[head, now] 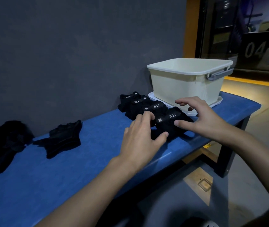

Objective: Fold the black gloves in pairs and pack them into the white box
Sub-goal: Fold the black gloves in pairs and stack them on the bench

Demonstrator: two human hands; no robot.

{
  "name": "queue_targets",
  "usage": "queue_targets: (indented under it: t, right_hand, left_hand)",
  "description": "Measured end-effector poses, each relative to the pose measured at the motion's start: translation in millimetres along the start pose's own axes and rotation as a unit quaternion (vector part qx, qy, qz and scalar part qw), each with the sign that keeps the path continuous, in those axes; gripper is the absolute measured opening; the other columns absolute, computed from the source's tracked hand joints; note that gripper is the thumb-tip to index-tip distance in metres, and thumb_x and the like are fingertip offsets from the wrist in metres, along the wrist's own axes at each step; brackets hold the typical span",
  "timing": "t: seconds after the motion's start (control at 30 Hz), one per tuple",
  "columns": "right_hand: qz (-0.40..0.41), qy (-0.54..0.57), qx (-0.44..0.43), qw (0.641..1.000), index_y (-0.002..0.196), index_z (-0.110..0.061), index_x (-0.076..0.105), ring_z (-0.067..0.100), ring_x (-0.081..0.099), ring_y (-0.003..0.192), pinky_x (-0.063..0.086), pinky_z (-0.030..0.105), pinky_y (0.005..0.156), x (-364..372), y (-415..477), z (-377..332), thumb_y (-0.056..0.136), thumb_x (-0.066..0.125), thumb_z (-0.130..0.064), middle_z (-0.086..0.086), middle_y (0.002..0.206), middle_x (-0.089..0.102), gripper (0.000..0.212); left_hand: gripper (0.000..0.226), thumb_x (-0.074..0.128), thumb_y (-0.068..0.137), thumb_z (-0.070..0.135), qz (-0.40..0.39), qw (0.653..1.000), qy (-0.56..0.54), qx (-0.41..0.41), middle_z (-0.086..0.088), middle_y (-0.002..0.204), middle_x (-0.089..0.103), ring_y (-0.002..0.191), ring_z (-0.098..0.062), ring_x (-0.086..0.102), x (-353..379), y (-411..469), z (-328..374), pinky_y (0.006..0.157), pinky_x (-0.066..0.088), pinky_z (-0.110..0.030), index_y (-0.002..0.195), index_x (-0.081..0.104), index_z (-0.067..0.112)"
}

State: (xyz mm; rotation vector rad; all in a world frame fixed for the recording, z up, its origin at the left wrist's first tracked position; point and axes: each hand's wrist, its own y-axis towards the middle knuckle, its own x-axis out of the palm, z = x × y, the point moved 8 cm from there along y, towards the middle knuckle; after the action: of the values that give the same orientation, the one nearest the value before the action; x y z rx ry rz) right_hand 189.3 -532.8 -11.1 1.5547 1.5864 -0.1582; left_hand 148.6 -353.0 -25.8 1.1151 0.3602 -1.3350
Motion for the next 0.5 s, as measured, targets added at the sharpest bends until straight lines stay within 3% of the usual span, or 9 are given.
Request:
queue_targets:
  t: [0.27,0.43,0.5]
  right_hand:
    - [-0.032,0.039,-0.108,0.993,0.122,-0.030,0.060,0.002,0.046,0.108,0.033,0.010,0.091,51,20,-91,0.080,0.076,-0.026,-0.012,0.110,0.056,0.045]
    - [-0.103,0.051,-0.154,0.981,0.118,-0.031,0.062,0.011,0.050,0.106,0.041,0.025,0.095,122,35,-142,0.080,0.075,-0.029,-0.013,0.107,0.059,0.040]
    - [-0.128,0.062,-0.163,0.976,0.118,-0.030,0.062,0.010,0.050,0.103,0.040,0.025,0.094,153,39,-158,0.081,0.074,-0.028,-0.013,0.106,0.060,0.039]
  left_hand:
    - [0.038,0.061,0.091,0.050,0.018,0.998,0.047,-0.036,0.014,0.113,0.051,0.110,-0.010,0.051,-70,-22,-51,0.098,0.044,-0.041,0.118,0.046,0.028]
    - [0.027,0.064,0.089,0.045,0.050,0.989,0.098,-0.100,0.012,0.105,0.056,0.103,-0.015,0.054,-128,-47,-122,0.094,0.045,-0.043,0.105,0.053,0.026]
    - [0.021,0.065,0.088,0.040,0.057,0.983,0.126,-0.123,0.009,0.101,0.058,0.100,-0.018,0.055,-149,-57,-151,0.091,0.046,-0.044,0.100,0.056,0.025]
